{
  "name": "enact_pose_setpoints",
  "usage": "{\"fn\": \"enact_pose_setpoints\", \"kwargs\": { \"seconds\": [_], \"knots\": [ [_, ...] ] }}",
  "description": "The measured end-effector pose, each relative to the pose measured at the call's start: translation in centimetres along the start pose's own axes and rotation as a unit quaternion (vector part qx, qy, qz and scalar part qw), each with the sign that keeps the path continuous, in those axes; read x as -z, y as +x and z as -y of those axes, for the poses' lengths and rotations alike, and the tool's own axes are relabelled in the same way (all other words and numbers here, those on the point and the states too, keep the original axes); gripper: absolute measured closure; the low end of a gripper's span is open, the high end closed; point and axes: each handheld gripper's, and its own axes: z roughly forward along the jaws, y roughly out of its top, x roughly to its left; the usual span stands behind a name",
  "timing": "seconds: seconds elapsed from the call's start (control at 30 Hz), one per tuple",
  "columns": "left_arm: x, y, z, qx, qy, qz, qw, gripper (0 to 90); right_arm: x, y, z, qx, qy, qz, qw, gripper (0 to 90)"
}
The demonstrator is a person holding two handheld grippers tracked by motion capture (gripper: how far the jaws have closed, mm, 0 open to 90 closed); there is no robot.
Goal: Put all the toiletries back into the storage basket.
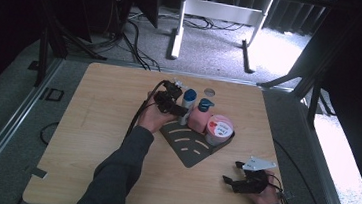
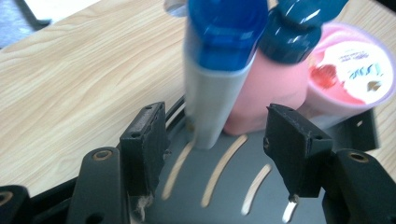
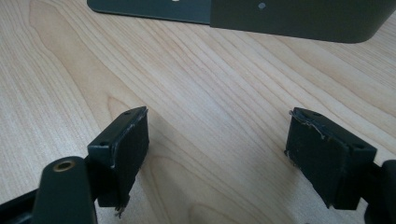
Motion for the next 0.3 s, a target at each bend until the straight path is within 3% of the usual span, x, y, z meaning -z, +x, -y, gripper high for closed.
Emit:
{"fn": "enact_pose_setpoints", "kwargs": {
  "seconds": [0.3],
  "knots": [
    [1.9,0.3,2.5,-0.008,-0.027,-0.013,0.9995,39.8,0.0,0.0,0.0,0.000,0.000,0.000,1.0000,20.9]
  ]
}}
